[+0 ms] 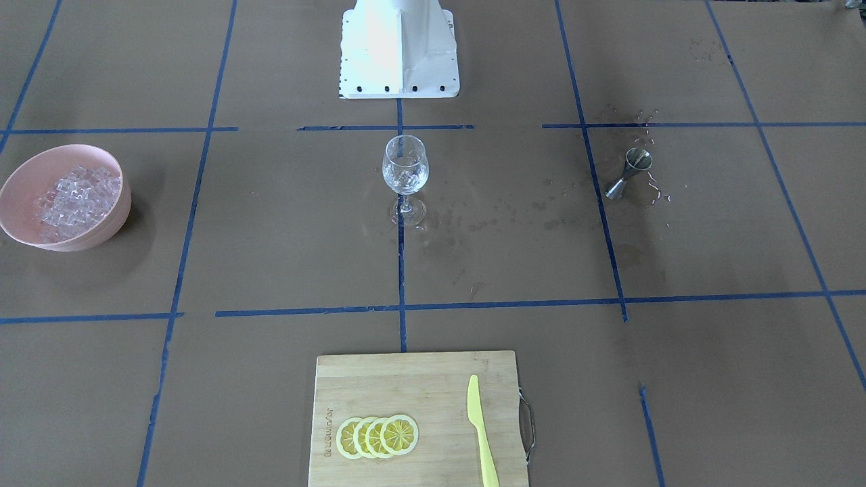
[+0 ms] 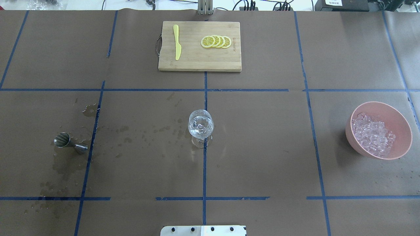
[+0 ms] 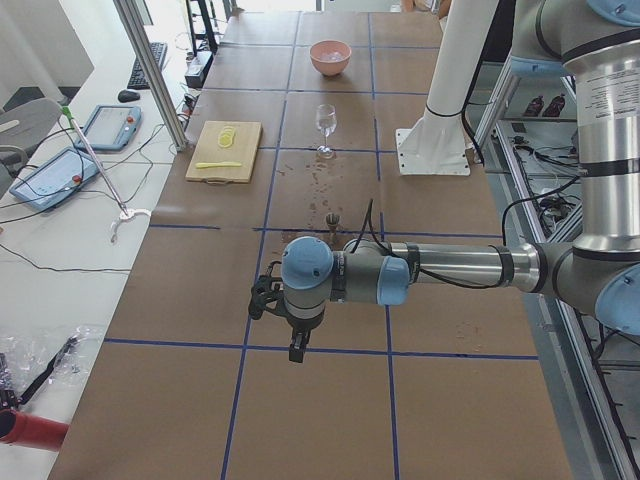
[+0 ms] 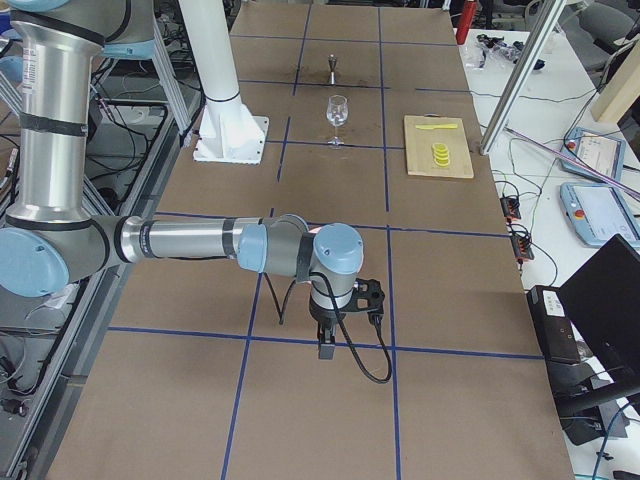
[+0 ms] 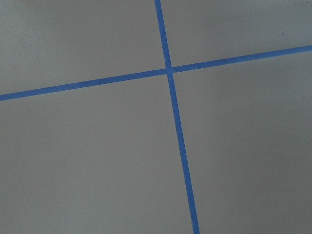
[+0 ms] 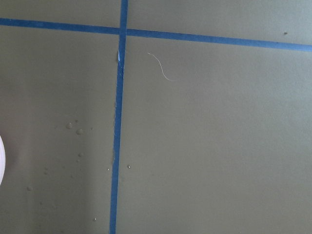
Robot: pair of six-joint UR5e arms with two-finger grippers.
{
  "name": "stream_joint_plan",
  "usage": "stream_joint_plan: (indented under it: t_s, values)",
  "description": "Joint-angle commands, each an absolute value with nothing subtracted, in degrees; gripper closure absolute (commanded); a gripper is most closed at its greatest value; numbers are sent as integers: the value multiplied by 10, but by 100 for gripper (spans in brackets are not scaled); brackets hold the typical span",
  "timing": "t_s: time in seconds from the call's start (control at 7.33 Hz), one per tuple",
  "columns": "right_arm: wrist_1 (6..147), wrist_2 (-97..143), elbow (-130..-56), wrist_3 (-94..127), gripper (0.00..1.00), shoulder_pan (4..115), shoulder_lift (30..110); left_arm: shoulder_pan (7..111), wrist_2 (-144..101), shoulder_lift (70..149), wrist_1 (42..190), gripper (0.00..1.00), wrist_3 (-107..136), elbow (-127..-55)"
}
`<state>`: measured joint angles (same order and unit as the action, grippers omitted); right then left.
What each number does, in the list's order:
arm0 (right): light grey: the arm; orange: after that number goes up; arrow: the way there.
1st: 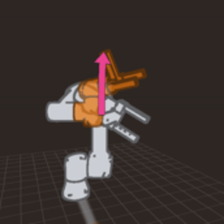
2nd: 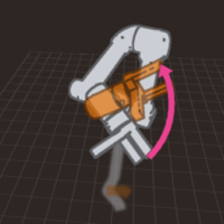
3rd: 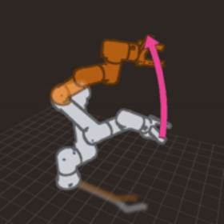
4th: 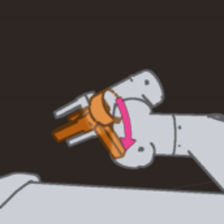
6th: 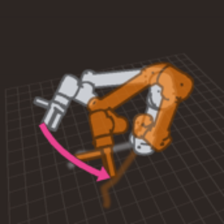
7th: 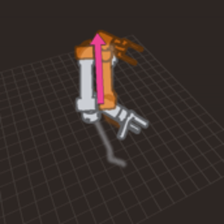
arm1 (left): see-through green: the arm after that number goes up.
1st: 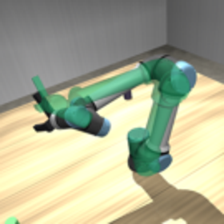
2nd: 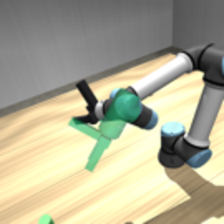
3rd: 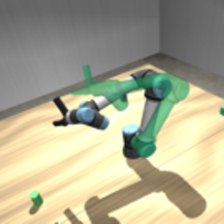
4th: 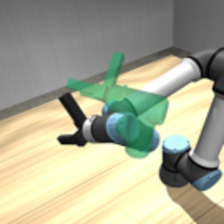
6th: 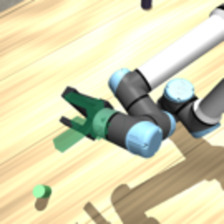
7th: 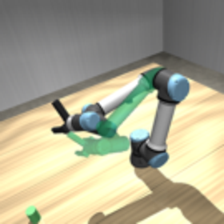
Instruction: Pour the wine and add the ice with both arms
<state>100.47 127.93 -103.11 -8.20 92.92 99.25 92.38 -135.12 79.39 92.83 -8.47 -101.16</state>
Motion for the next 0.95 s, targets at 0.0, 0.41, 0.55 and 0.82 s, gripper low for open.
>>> stream_joint_plan:
  t_s: [0.0, 0.41, 0.55, 0.82]
  values:
    - [1005, 1280, -1032, -76, 0, 933, 1004, 922, -1340, 781, 928, 0, -86, -1016]
    - [1005, 1276, -1030, -85, 0, 932, 1020, 921, -1342, 781, 933, 0, -86, -1016]
    - [1004, 1281, -1031, -80, 0, 931, 1017, 921, -1343, 781, 933, 0, -86, -1017]
    - [984, 1283, -1038, -82, 0, 932, 1017, 920, -1345, 786, 934, 0, -87, -1017]
